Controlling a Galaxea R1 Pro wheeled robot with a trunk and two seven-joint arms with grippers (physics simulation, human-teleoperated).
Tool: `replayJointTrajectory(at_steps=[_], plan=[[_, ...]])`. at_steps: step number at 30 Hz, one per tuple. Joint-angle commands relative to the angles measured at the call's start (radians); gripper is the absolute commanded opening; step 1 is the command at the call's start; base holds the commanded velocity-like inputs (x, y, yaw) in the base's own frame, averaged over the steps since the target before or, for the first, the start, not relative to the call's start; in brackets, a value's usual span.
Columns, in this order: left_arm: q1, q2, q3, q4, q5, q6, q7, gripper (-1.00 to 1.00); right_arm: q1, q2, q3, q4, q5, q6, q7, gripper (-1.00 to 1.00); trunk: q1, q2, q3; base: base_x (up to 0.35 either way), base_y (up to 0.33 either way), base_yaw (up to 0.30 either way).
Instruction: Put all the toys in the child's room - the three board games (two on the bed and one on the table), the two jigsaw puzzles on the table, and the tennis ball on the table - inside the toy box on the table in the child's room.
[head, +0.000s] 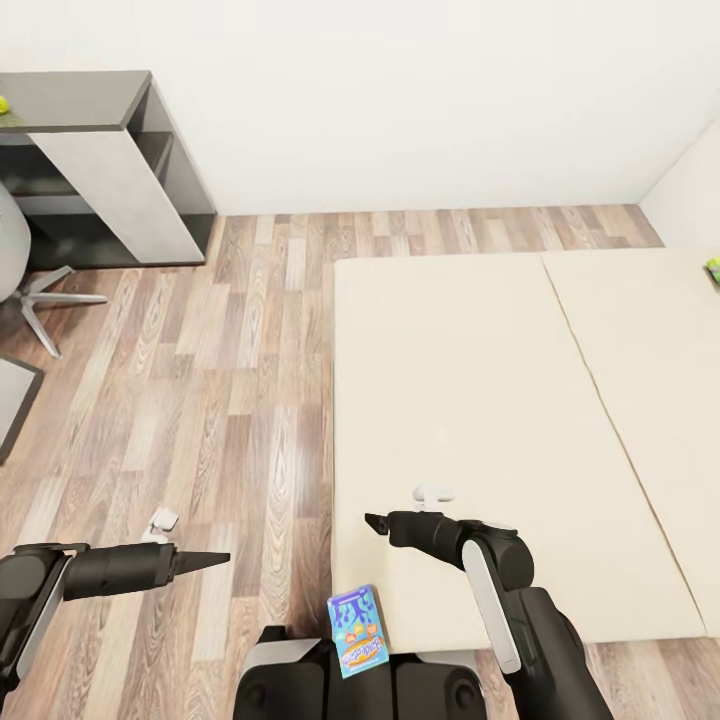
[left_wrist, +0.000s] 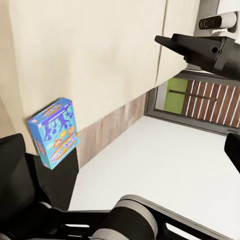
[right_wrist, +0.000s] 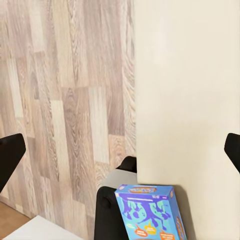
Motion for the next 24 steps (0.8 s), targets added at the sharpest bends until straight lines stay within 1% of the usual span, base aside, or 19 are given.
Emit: replayJointTrajectory(at_steps=[1, 24], plan=[[0.000, 0.001, 0.000, 0.000, -0.001, 0.011, -0.004, 1.00, 0.000, 0.000, -0.001, -0.001, 0.002, 0.005, 0.003, 1.00, 0.000, -0.001, 0.001, 0.000, 0.000, 0.000], [0.000, 0.001, 0.001, 0.000, -0.001, 0.011, -0.004, 1.00, 0.000, 0.001, -0.001, -0.001, 0.008, 0.005, 0.003, 1.00, 0.000, -0.001, 0.039, 0.000, 0.000, 0.000]])
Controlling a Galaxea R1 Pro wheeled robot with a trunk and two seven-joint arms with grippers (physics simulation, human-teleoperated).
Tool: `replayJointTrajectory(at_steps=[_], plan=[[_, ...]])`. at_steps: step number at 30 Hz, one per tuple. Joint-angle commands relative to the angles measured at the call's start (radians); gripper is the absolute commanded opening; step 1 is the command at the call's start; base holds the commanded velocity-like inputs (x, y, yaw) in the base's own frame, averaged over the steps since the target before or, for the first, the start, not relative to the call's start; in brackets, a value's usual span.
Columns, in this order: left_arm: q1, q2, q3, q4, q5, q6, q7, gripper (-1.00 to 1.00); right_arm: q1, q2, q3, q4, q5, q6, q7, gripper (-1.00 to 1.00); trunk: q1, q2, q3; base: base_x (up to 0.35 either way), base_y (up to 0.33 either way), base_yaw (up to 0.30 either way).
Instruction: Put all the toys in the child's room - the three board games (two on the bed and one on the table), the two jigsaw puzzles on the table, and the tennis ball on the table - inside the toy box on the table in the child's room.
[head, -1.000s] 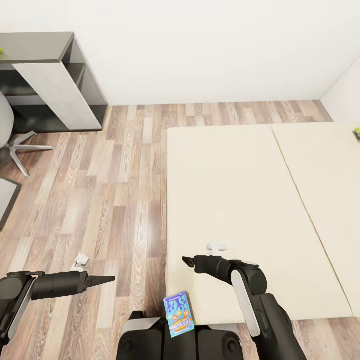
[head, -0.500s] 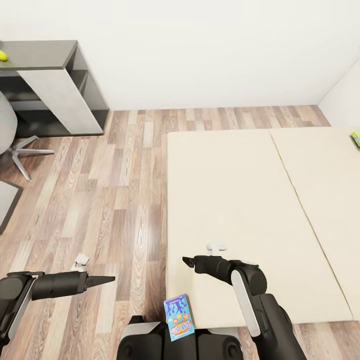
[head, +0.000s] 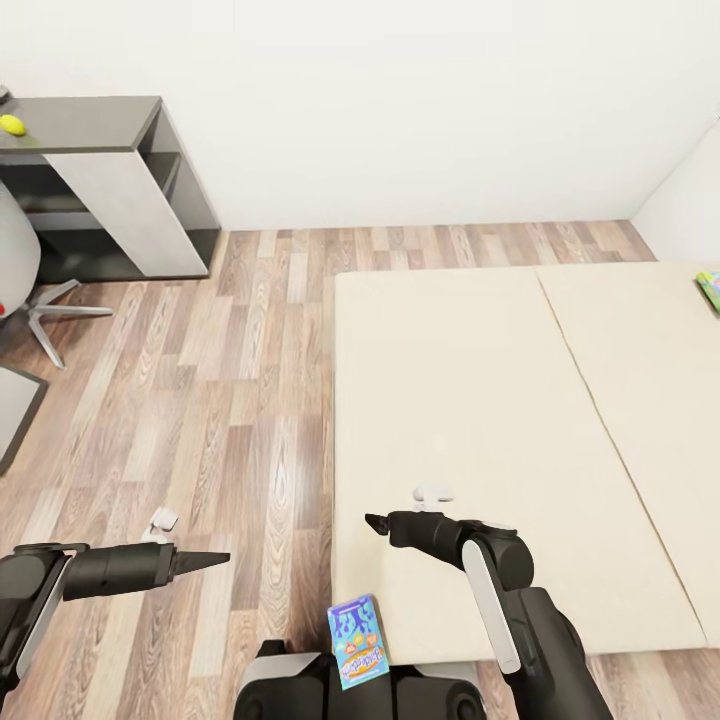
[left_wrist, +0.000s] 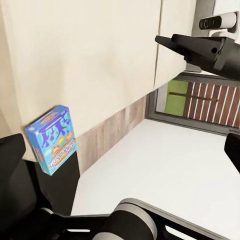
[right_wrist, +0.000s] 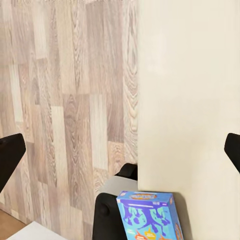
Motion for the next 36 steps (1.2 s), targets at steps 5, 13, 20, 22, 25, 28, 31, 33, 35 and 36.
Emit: replayJointTrajectory(at_steps=[5, 13, 20, 22, 25, 28, 31, 33, 35, 36], plan=[[0.000, 0.000, 0.000, 0.000, -0.001, 0.011, -0.004, 1.00, 0.000, 0.000, -0.001, -0.001, 0.002, 0.005, 0.003, 1.00, 0.000, -0.001, 0.007, 0.000, 0.000, 0.000], [0.000, 0.000, 0.000, 0.000, -0.001, 0.011, -0.004, 1.00, 0.000, 0.000, 0.000, -0.001, 0.003, 0.005, 0.003, 1.00, 0.000, -0.001, 0.021, 0.000, 0.000, 0.000], [0.000, 0.000, 0.000, 0.000, -0.001, 0.011, -0.004, 1.00, 0.000, 0.001, 0.001, -0.001, 0.003, 0.005, 0.003, 1.00, 0.000, -0.001, 0.032, 0.000, 0.000, 0.000], [0.000, 0.000, 0.000, 0.000, -0.001, 0.011, -0.004, 1.00, 0.000, 0.002, 0.001, -0.001, 0.003, 0.005, 0.003, 1.00, 0.000, -0.001, 0.035, 0.000, 0.000, 0.000], [0.000, 0.000, 0.000, 0.000, -0.001, 0.011, -0.004, 1.00, 0.000, 0.002, 0.001, -0.001, 0.003, 0.005, 0.003, 1.00, 0.000, -0.001, 0.040, 0.000, 0.000, 0.000], [0.000, 0.000, 0.000, 0.000, -0.001, 0.011, -0.004, 1.00, 0.000, 0.002, 0.001, -0.001, 0.003, 0.005, 0.003, 1.00, 0.000, -0.001, 0.045, 0.000, 0.000, 0.000], [0.000, 0.000, 0.000, 0.000, -0.001, 0.011, -0.004, 1.00, 0.000, 0.002, 0.001, -0.001, 0.003, 0.005, 0.002, 1.00, 0.000, -0.001, 0.050, 0.000, 0.000, 0.000], [0.000, 0.000, 0.000, 0.000, -0.001, 0.011, -0.004, 1.00, 0.000, 0.001, 0.001, -0.001, 0.003, 0.005, 0.002, 1.00, 0.000, -0.001, 0.053, 0.000, 0.000, 0.000], [0.000, 0.000, 0.000, 0.000, -0.001, 0.011, -0.004, 1.00, 0.000, 0.001, 0.001, -0.001, 0.003, 0.005, 0.003, 1.00, 0.000, -0.001, 0.057, 0.000, 0.000, 0.000], [0.000, 0.000, 0.000, 0.000, -0.001, 0.011, -0.004, 1.00, 0.000, 0.001, 0.001, -0.001, 0.003, 0.005, 0.002, 1.00, 0.000, -0.001, 0.058, 0.000, 0.000, 0.000]])
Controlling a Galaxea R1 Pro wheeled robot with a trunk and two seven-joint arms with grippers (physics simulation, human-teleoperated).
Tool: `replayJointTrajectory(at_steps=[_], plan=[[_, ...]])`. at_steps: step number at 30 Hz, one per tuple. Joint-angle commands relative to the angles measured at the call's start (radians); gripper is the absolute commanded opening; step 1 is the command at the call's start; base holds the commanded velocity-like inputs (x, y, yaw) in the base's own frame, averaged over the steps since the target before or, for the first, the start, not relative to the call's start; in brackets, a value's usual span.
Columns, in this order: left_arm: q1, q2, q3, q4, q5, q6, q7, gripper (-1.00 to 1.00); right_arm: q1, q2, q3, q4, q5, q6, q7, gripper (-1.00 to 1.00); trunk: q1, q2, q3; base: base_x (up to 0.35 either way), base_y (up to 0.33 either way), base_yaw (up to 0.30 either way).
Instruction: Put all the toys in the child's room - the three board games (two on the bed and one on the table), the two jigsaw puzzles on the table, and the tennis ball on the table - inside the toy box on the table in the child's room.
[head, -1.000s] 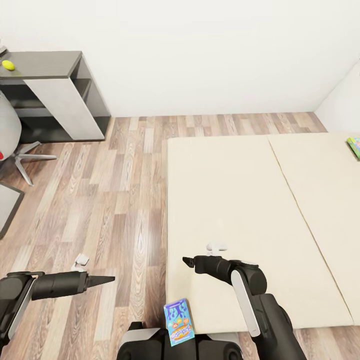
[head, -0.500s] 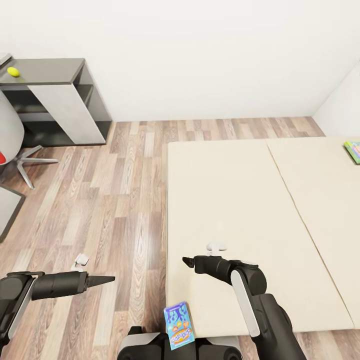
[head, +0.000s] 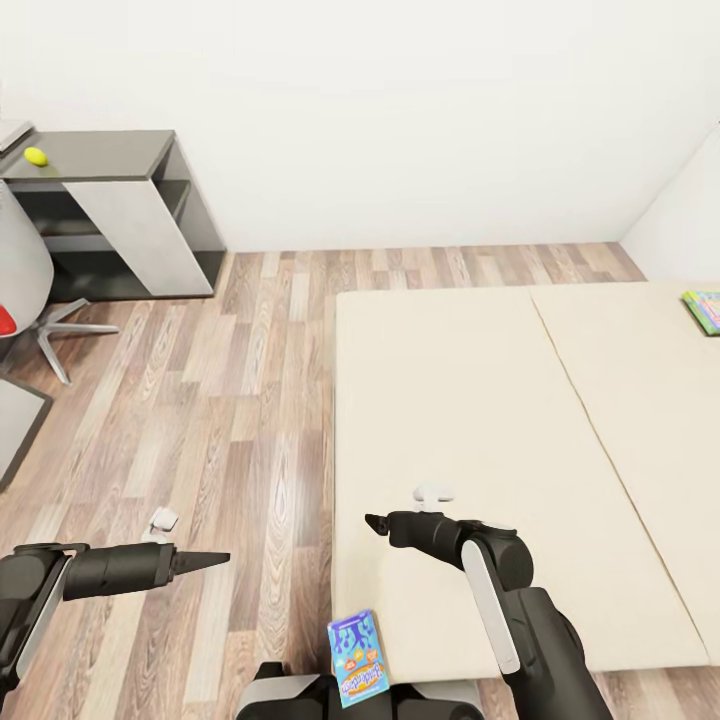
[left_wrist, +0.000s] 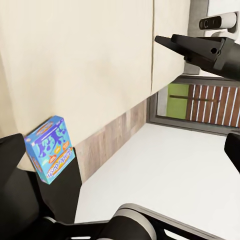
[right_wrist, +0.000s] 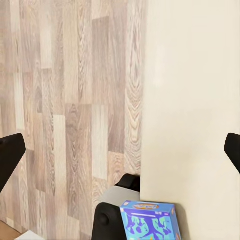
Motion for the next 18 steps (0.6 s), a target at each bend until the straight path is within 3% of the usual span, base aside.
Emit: replayJointTrajectory(at_steps=[1, 18], plan=[[0.000, 0.000, 0.000, 0.000, -0.001, 0.011, -0.004, 1.00, 0.000, 0.001, -0.001, -0.001, 0.000, 0.005, 0.003, 1.00, 0.000, -0.001, 0.001, 0.000, 0.000, 0.000], [0.000, 0.000, 0.000, 0.000, -0.001, 0.011, -0.004, 1.00, 0.000, 0.001, -0.001, -0.001, 0.000, 0.005, 0.003, 1.00, 0.000, -0.001, 0.029, 0.000, 0.000, 0.000]])
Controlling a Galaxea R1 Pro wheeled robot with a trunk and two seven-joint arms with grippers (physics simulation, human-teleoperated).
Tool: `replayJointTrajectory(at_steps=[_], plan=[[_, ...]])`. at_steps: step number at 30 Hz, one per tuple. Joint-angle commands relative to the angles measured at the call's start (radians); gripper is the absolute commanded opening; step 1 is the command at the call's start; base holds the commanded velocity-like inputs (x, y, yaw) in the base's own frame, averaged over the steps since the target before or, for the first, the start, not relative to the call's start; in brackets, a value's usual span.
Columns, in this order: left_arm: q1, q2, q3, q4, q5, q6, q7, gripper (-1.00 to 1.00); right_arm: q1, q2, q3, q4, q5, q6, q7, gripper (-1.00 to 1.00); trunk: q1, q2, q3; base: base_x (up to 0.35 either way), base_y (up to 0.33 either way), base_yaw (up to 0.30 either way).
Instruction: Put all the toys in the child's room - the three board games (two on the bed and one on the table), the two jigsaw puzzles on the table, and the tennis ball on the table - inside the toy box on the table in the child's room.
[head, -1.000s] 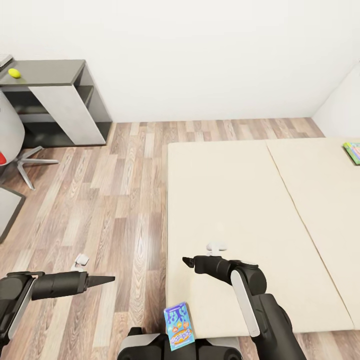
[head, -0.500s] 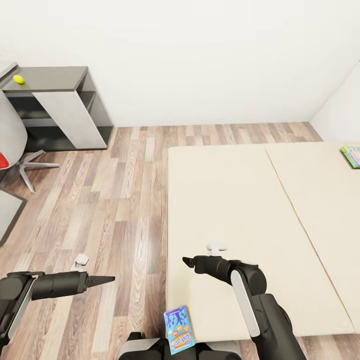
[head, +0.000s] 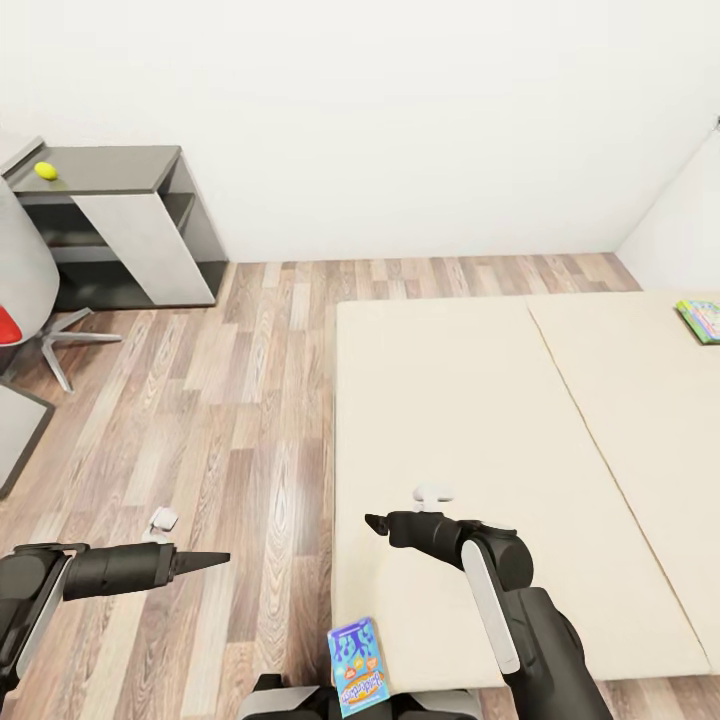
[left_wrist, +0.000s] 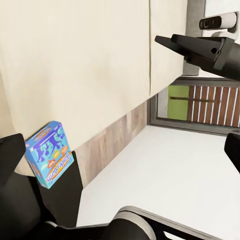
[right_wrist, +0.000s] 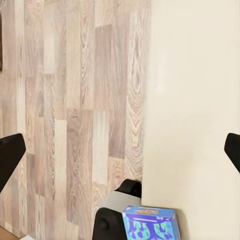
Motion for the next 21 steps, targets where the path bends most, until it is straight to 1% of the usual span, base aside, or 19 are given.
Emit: replayJointTrajectory(at_steps=[1, 21], plan=[[0.000, 0.000, 0.000, 0.000, -0.001, 0.011, -0.004, 1.00, 0.000, 0.000, -0.001, -0.001, 0.000, 0.005, 0.002, 1.00, 0.000, -0.001, 0.001, 0.000, 0.000, 0.000], [0.000, 0.000, 0.000, 0.000, -0.001, 0.011, -0.004, 1.00, 0.000, 0.000, -0.001, -0.001, 0.000, 0.005, 0.002, 1.00, 0.000, -0.001, 0.033, 0.000, 0.000, 0.000]])
